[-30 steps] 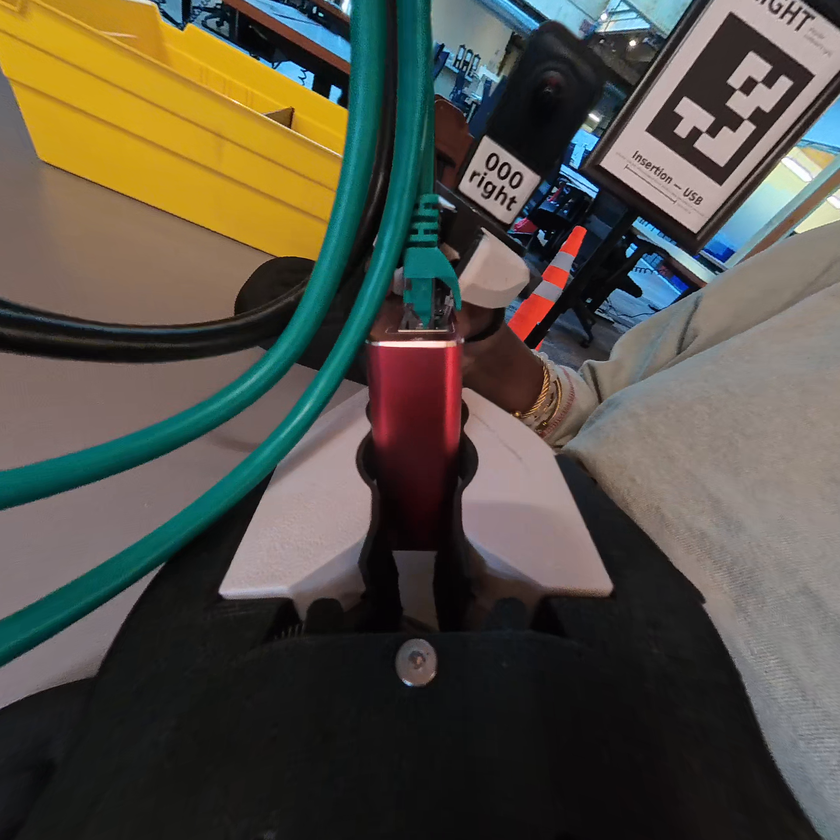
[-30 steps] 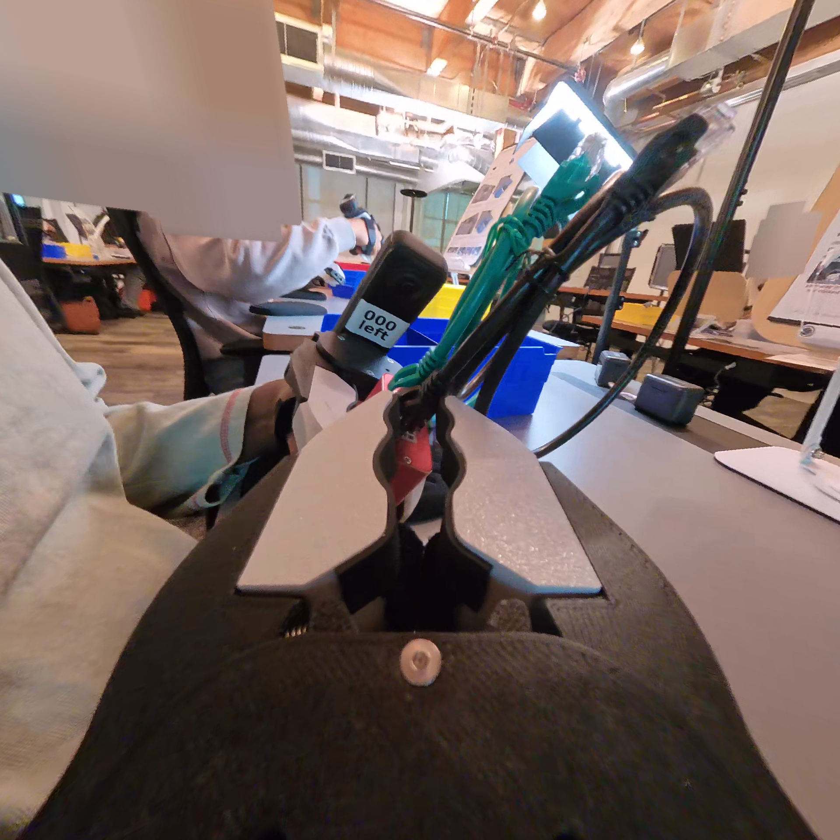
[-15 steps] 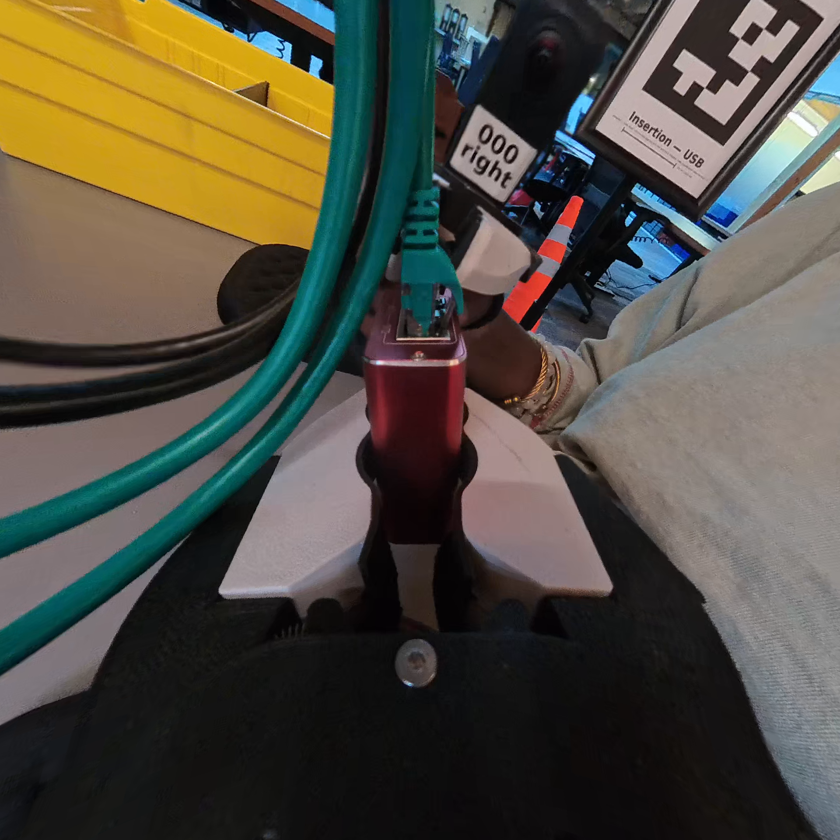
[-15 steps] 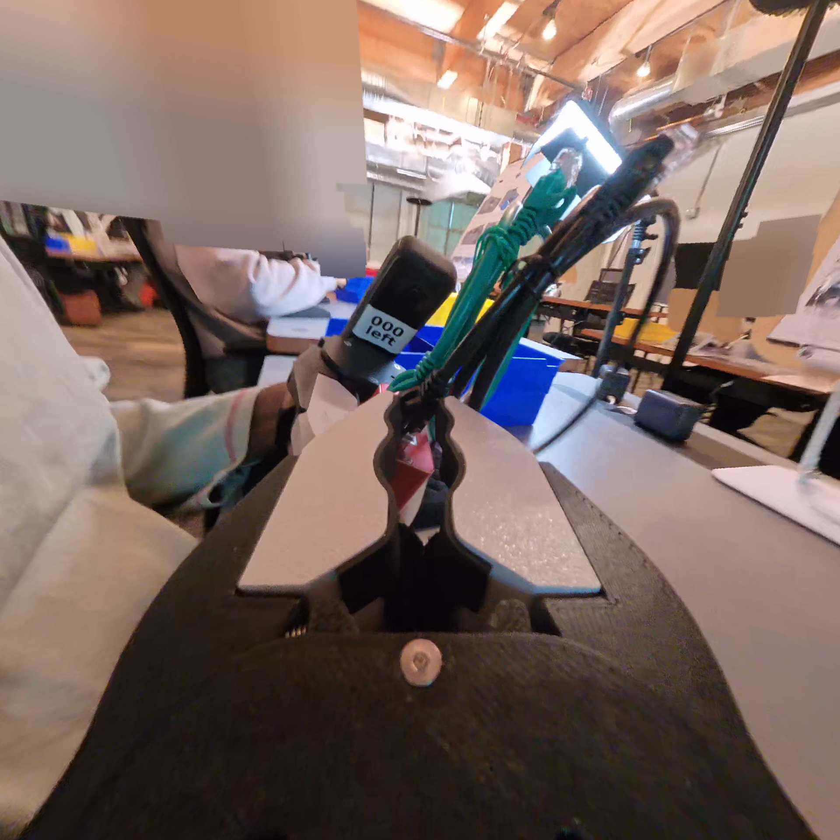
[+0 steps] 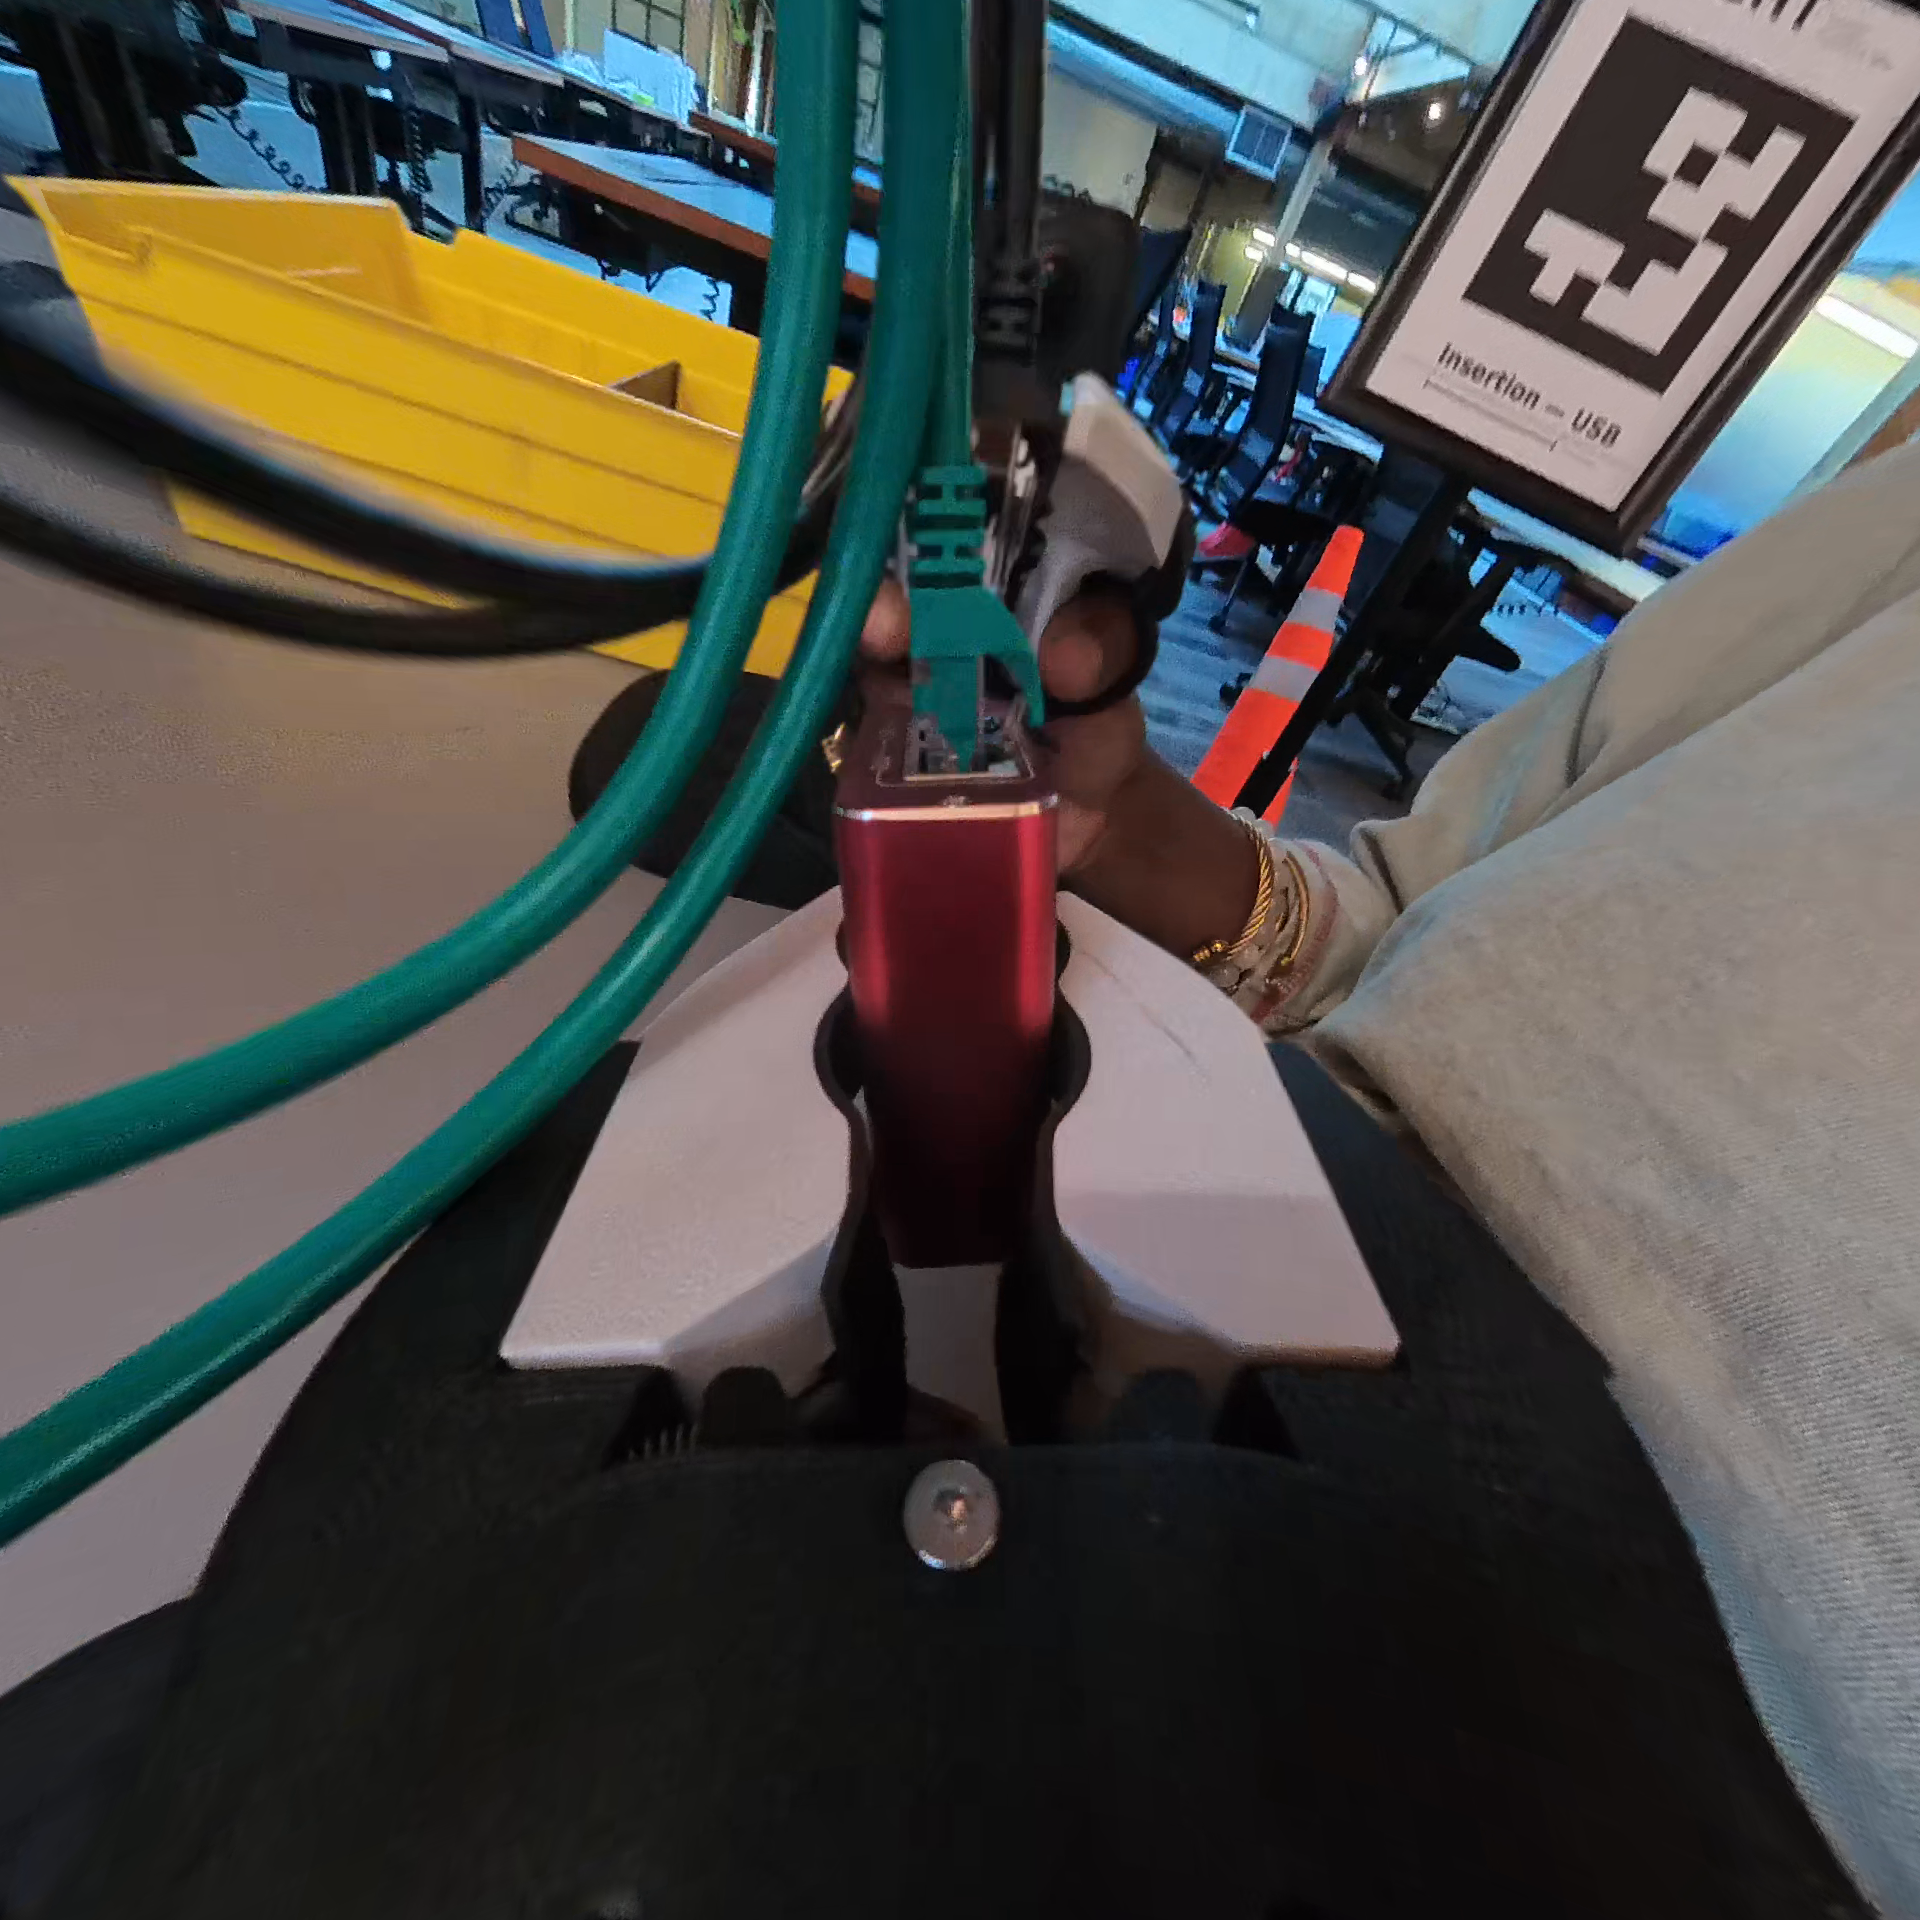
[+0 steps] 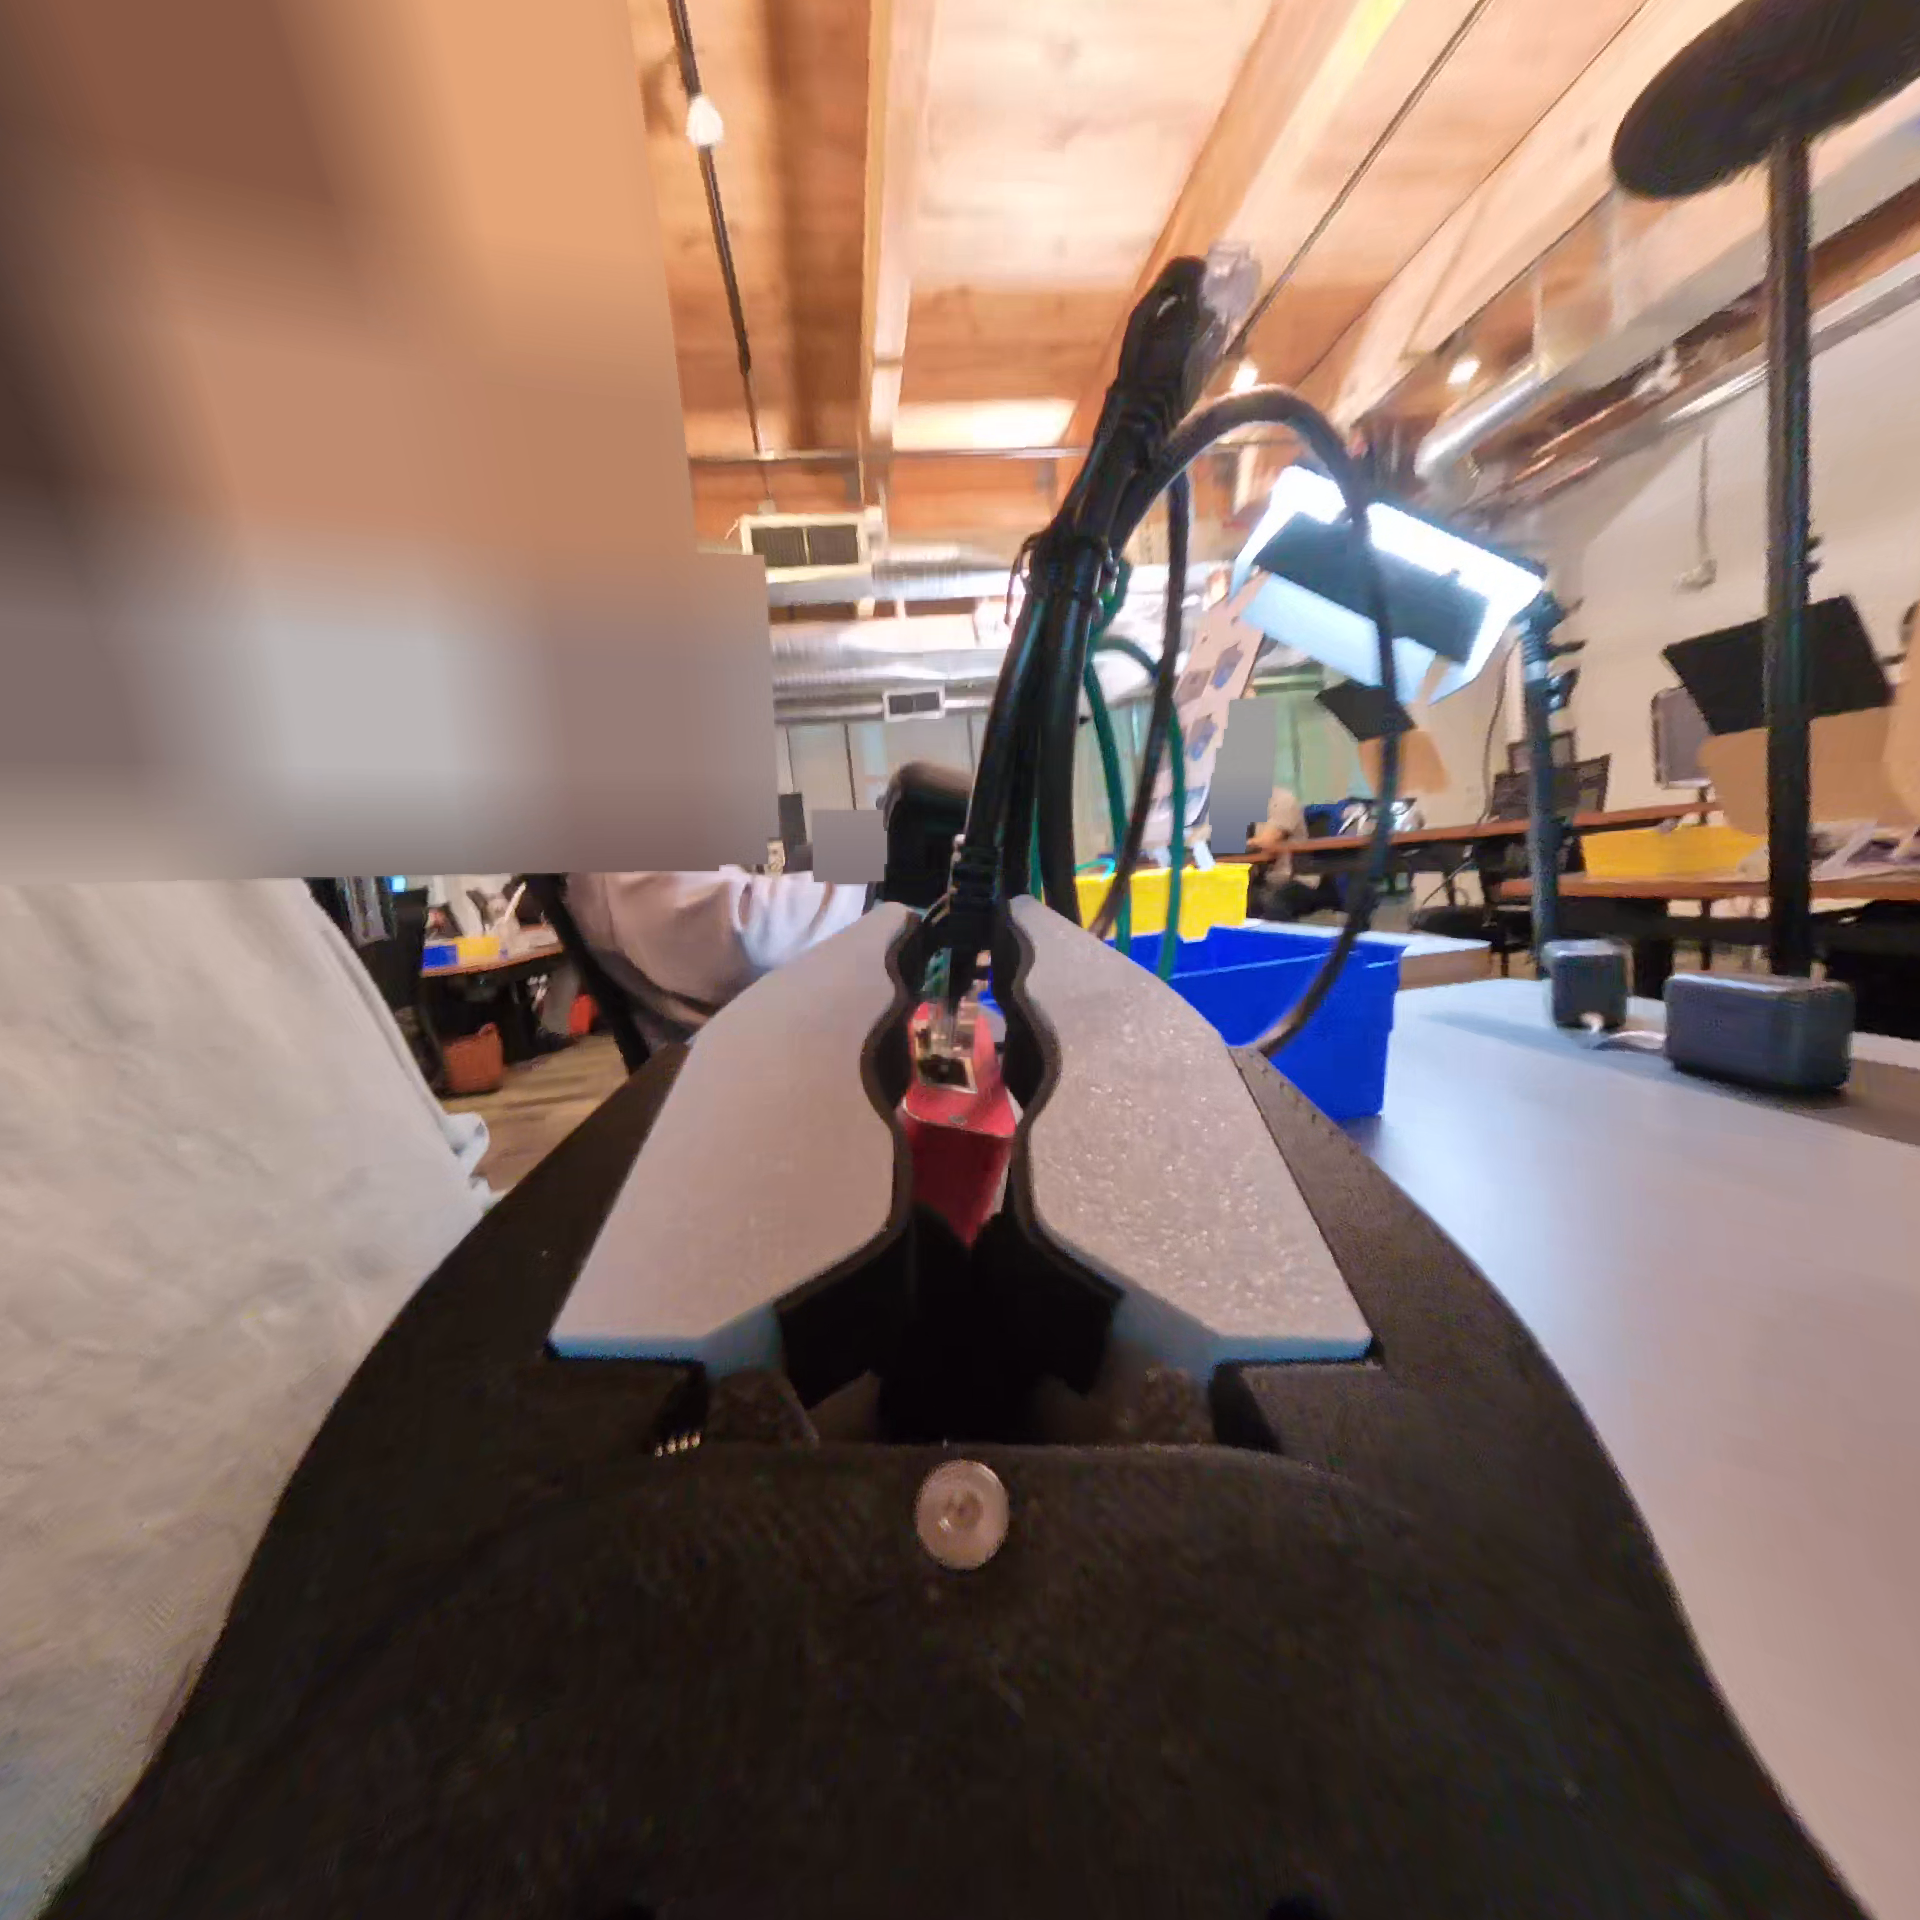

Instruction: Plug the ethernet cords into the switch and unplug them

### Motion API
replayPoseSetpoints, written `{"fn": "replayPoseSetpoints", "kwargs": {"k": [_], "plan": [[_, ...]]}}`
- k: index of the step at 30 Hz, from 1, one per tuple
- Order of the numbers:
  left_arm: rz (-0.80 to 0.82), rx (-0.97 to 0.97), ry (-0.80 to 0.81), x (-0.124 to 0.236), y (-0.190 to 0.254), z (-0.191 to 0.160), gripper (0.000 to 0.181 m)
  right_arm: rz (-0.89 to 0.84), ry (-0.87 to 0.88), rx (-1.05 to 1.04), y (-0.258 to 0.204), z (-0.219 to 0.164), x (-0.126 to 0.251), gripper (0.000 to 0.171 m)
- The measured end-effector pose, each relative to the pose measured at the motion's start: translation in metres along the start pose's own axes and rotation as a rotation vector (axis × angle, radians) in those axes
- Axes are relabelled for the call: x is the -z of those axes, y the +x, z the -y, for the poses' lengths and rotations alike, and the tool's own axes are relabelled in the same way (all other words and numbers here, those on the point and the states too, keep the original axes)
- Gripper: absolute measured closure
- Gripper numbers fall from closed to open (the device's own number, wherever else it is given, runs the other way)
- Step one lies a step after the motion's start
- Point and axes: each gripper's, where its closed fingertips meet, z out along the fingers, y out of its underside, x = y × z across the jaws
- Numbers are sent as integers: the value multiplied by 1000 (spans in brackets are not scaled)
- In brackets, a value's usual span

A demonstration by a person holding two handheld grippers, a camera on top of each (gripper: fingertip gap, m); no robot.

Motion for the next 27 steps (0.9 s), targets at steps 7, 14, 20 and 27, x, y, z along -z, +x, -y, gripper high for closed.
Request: {"fn": "replayPoseSetpoints", "kwargs": {"k": [7,14,20,27], "plan": [[11,31,28,3,-4,3,152,-179,17,265,0,69,39,159],[-2,37,17,2,-3,2,152,-466,-81,426,-5,139,132,158],[-8,45,2,1,-3,0,152,-871,-438,433,18,130,224,158],[-18,42,-2,0,-2,-1,152,-889,-627,506,27,109,244,158]]}}
